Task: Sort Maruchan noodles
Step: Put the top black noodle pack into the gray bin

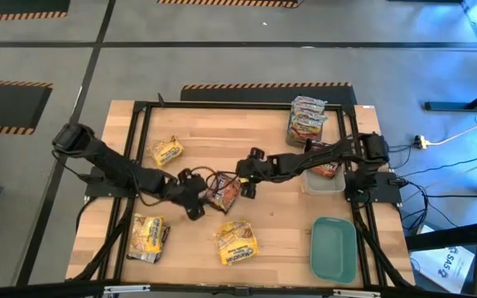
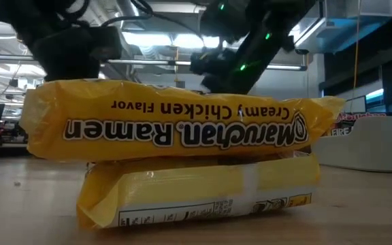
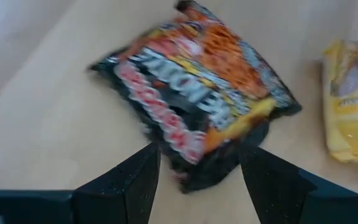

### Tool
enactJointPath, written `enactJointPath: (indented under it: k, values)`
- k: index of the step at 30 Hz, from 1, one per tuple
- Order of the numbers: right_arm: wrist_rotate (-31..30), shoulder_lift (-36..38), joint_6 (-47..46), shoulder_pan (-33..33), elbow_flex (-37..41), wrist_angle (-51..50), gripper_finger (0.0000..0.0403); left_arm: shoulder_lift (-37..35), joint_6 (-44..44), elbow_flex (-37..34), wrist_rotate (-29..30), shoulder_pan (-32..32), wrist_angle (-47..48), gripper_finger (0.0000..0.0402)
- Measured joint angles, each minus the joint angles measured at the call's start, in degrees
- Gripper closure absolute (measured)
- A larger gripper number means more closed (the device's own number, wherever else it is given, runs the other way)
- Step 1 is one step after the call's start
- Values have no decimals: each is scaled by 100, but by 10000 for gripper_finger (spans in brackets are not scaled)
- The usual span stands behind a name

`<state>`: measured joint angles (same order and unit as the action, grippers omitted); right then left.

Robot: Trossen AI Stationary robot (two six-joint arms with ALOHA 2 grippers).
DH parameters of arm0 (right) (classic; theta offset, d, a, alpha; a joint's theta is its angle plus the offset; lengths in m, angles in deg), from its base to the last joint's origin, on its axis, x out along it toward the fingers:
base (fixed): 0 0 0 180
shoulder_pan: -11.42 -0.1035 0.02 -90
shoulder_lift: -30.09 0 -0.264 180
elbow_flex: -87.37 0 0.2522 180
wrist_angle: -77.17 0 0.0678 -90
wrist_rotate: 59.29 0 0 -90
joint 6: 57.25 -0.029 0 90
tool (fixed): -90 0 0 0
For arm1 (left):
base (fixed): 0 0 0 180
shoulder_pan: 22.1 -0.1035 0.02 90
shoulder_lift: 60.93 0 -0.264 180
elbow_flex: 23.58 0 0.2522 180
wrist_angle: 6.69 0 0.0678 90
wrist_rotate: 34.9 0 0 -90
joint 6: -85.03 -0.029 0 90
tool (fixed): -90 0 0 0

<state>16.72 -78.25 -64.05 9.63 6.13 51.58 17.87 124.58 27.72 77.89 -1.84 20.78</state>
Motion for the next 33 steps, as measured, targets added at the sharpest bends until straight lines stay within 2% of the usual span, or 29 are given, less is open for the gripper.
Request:
enactJointPath:
  k: [4, 9, 16, 21, 28, 33]
  values:
    - [-38, -266, 18, 156, 126, 680, 133, 406, 363, 4, 342, 288, -194, 186]
    - [2, -562, 128, 189, 144, 757, 133, 989, 521, -7, 375, 309, -365, 186]
    - [209, -535, -128, -63, 139, 350, 133, 1179, 678, -7, 1142, -33, -151, 186]
    - [368, -500, -481, -335, 36, -113, 133, 1174, 124, -7, 1529, -533, -216, 186]
    - [454, -493, -493, -500, -138, -299, 133, 1159, -962, -7, 1462, -1276, -684, 186]
    - [261, -211, -372, -441, -222, -1008, 133, 679, -1154, 140, 1072, -1285, -329, 186]
